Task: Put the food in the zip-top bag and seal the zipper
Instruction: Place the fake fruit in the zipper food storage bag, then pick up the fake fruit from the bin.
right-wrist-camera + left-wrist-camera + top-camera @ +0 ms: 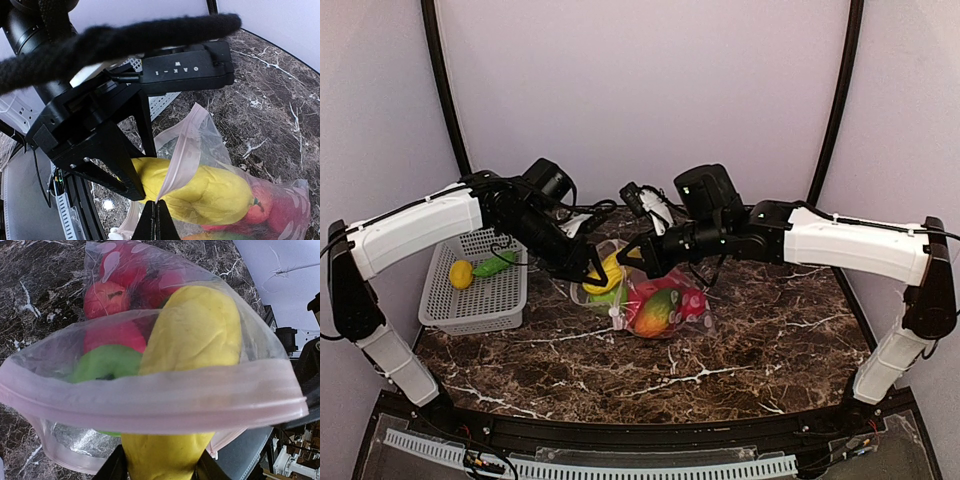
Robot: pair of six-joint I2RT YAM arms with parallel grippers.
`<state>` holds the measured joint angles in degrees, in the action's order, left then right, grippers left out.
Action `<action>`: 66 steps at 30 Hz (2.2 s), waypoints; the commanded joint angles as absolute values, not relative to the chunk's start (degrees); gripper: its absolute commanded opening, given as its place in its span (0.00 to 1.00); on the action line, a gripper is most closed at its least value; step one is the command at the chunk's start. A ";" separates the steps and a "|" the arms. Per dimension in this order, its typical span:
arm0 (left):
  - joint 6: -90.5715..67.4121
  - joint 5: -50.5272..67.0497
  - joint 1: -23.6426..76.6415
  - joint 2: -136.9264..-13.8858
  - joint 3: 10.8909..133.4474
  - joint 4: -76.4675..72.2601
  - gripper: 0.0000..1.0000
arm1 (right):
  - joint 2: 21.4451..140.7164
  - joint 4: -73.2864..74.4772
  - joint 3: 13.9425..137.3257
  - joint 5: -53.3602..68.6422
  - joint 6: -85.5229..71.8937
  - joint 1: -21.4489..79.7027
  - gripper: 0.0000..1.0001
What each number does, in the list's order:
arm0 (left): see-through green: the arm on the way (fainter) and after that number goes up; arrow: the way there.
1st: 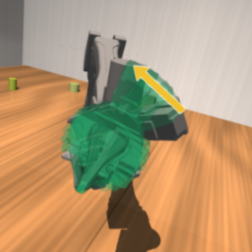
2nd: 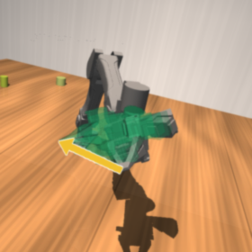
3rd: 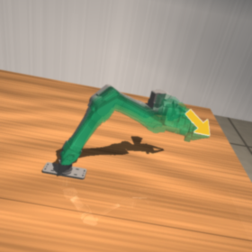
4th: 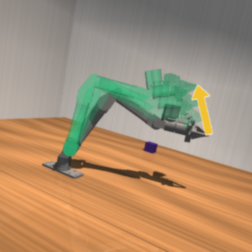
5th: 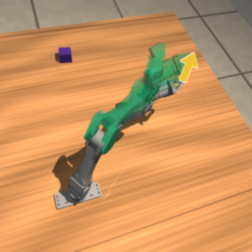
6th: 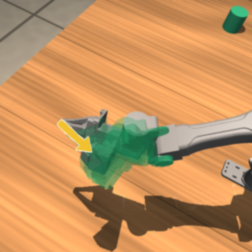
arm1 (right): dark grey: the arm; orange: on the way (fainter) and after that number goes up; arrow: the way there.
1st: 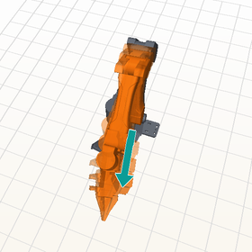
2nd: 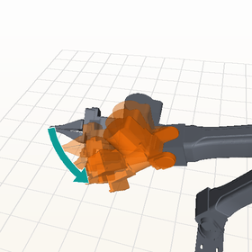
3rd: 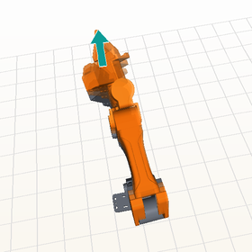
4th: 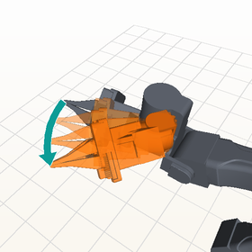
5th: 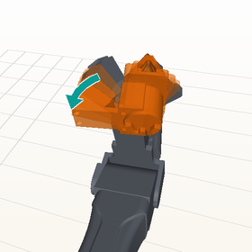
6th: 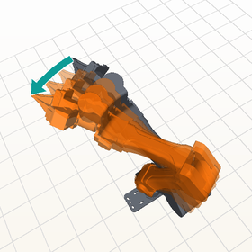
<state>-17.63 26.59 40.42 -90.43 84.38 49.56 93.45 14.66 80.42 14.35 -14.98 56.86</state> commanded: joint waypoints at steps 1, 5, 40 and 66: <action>-16.03 29.08 40.79 -91.51 86.81 50.00 0.41 | 94.28 13.95 82.66 15.50 -14.15 57.47 0.00; -16.61 30.31 40.95 -92.83 87.11 47.94 0.47 | 94.39 14.03 82.79 15.48 -14.46 57.52 0.00; -14.12 11.59 26.67 -71.00 77.51 49.80 0.90 | 91.32 11.78 79.10 8.67 -17.40 57.13 0.00; -8.07 1.06 -10.16 -90.58 66.88 30.51 0.81 | 87.51 11.07 75.84 6.83 -18.28 57.04 0.00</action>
